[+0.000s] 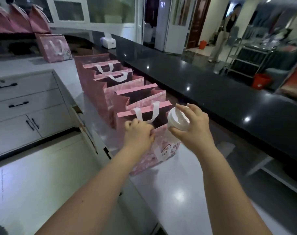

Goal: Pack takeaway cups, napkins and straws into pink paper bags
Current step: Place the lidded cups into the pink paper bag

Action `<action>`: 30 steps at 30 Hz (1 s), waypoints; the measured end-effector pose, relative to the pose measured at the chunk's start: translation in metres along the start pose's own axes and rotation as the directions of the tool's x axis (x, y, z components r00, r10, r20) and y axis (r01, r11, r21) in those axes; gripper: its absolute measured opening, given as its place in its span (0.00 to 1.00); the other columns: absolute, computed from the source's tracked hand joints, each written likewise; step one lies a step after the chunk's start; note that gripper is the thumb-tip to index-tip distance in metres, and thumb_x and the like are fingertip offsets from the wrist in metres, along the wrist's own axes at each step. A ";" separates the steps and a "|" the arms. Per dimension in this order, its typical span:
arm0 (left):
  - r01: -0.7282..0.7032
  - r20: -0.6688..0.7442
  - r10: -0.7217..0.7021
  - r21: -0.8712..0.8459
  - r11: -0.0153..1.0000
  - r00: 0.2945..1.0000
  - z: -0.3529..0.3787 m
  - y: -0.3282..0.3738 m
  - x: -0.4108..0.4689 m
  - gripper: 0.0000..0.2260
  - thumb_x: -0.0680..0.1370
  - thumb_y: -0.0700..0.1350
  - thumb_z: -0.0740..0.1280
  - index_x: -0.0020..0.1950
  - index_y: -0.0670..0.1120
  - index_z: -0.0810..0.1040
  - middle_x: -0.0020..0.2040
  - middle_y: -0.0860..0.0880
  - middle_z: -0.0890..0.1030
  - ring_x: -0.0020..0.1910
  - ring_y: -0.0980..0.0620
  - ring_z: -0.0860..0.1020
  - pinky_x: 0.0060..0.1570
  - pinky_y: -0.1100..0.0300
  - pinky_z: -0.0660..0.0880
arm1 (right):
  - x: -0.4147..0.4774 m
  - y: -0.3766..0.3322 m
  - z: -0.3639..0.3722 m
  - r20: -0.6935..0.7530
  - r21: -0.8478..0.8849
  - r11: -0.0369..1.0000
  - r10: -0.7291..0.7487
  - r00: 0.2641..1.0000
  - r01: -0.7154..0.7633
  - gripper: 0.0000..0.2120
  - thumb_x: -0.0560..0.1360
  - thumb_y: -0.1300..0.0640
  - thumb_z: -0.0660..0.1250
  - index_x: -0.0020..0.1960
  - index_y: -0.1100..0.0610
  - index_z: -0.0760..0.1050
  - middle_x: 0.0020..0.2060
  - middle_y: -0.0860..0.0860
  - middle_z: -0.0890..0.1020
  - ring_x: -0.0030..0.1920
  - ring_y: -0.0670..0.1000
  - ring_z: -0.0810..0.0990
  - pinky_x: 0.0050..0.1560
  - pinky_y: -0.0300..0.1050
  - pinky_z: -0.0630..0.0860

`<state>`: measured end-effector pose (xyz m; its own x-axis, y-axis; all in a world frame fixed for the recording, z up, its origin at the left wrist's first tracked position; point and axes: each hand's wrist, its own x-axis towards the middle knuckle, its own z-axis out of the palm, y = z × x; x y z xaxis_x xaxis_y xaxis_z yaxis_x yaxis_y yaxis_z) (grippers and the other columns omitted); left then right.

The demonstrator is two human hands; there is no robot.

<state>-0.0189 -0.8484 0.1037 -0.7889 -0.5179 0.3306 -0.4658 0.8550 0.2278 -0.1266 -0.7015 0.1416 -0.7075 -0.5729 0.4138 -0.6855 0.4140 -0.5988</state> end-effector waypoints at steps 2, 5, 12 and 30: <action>-0.030 -0.053 0.030 0.001 1.000 0.998 0.004 0.000 -0.003 0.08 0.78 0.52 0.63 0.46 0.54 0.82 0.45 0.56 0.81 0.51 0.49 0.73 0.51 0.52 0.56 | -0.005 0.004 0.004 -0.001 -0.031 0.999 0.014 1.000 -0.014 0.35 0.66 0.43 0.76 0.68 0.35 0.63 0.71 0.40 0.61 0.69 0.48 0.56 0.65 0.52 0.65; -0.114 -0.111 0.110 -0.023 0.993 0.988 0.005 -0.003 -0.008 0.07 0.77 0.50 0.66 0.45 0.54 0.83 0.43 0.56 0.82 0.48 0.49 0.74 0.51 0.53 0.57 | -0.018 0.008 0.009 -0.020 -0.065 0.997 0.047 0.999 -0.049 0.36 0.66 0.43 0.76 0.68 0.34 0.61 0.71 0.41 0.62 0.68 0.48 0.56 0.63 0.52 0.64; -0.348 -0.196 0.326 -0.088 0.933 0.925 0.000 -0.006 -0.028 0.01 0.73 0.46 0.72 0.42 0.52 0.84 0.40 0.55 0.83 0.44 0.47 0.76 0.51 0.51 0.60 | -0.071 -0.009 0.007 -0.084 -0.212 0.969 0.115 0.990 -0.131 0.34 0.67 0.47 0.76 0.69 0.40 0.67 0.72 0.46 0.64 0.67 0.52 0.59 0.66 0.53 0.64; -0.918 -0.409 0.832 -0.291 0.270 0.375 -0.002 0.107 -0.188 0.05 0.74 0.45 0.70 0.41 0.49 0.85 0.40 0.50 0.84 0.43 0.44 0.79 0.56 0.48 0.64 | -0.366 -0.077 -0.070 -0.420 -0.516 0.576 0.475 0.773 -0.634 0.33 0.68 0.49 0.75 0.71 0.46 0.68 0.73 0.51 0.63 0.69 0.55 0.58 0.68 0.54 0.61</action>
<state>0.0803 -0.6596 0.0682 -0.5193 0.5068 0.6880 0.7150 0.6987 0.0250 0.1731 -0.4740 0.0846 -0.9450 0.0508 0.3231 -0.0346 0.9668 -0.2532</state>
